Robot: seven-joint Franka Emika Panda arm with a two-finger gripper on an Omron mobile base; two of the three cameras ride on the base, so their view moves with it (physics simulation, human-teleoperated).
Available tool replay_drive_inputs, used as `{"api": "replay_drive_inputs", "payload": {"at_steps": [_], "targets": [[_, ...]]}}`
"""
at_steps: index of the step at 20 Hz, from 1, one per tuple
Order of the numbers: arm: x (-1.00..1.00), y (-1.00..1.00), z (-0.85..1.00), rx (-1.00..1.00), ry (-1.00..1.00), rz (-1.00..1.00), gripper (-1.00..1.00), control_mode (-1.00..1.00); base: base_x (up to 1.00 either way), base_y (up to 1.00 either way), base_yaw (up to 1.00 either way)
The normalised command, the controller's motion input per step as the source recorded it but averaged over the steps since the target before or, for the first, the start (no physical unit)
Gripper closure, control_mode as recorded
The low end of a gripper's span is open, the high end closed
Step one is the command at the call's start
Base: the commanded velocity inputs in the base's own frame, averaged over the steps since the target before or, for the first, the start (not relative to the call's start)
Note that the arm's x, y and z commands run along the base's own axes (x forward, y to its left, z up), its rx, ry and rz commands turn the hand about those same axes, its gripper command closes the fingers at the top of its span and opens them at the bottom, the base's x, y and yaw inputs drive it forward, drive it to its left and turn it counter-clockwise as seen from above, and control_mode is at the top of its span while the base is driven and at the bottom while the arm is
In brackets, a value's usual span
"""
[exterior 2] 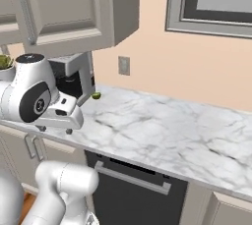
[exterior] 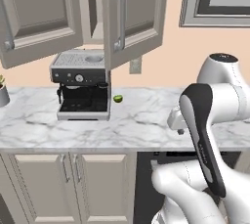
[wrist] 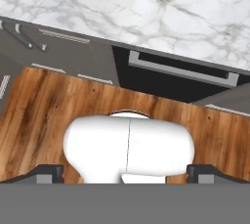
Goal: Close all open cabinet doors.
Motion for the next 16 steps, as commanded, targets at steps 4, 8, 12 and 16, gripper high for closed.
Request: {"api": "replay_drive_inputs", "payload": {"at_steps": [4,8,12,16], "targets": [[0.0,0.0,0.0,0.0,0.0,0.0,-1.0,1.0,0.45,0.2,0.02],[0.0,0.0,0.0,0.0,0.0,0.0,-1.0,1.0,0.45,0.12,0.01],[0.0,0.0,0.0,0.0,0.0,0.0,-1.0,1.0,0.14,0.18,0.0],[0.0,0.0,0.0,0.0,0.0,0.0,-1.0,-1.0,0.0,0.0,0.0]]}}
